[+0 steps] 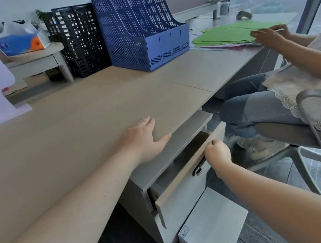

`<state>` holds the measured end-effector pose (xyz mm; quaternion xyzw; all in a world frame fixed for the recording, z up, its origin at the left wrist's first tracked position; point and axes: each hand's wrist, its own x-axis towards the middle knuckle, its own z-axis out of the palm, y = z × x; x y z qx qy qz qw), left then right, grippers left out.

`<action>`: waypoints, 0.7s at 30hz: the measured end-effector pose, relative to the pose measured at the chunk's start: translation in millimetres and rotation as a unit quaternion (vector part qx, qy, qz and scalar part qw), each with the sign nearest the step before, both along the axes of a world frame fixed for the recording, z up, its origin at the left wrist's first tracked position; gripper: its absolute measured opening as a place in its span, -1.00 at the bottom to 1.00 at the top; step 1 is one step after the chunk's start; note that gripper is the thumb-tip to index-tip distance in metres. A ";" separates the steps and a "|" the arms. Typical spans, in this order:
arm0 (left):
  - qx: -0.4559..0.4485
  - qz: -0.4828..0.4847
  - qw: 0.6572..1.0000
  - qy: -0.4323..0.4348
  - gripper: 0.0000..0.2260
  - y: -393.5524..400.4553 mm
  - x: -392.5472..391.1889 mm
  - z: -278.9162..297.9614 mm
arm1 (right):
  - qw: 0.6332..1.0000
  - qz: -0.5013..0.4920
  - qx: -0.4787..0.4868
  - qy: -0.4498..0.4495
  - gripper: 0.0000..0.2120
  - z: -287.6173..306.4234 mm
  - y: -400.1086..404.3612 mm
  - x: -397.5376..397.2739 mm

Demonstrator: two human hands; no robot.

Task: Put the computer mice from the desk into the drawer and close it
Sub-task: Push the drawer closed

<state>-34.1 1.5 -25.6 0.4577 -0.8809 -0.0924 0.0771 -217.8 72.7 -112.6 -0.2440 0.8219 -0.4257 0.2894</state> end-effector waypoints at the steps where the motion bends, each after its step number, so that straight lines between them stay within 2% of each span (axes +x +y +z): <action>1: -0.001 0.000 1.000 0.000 -0.30 0.1 0.4 0.0 | 1.000 0.010 -0.006 -0.017 -0.86 -2.6 -2.7 2.8; 5: 0.004 0.002 1.000 0.006 -0.30 0.1 1.1 -1.1 | 0.999 0.041 -0.024 0.002 -0.80 -10.6 -11.9 9.5; 12: -0.005 0.006 1.000 0.011 -0.31 1.3 0.3 -0.4 | 0.994 0.101 0.047 0.013 -0.61 -5.1 -27.0 11.0; 16: -0.002 0.008 1.000 0.016 -0.31 1.5 0.2 0.3 | 0.990 0.117 0.073 0.040 -0.60 -5.7 -31.4 9.4; 21: -0.001 0.007 1.000 0.016 -0.31 1.2 0.2 -1.3 | 0.987 0.145 0.059 0.046 -0.59 -8.7 -27.0 6.6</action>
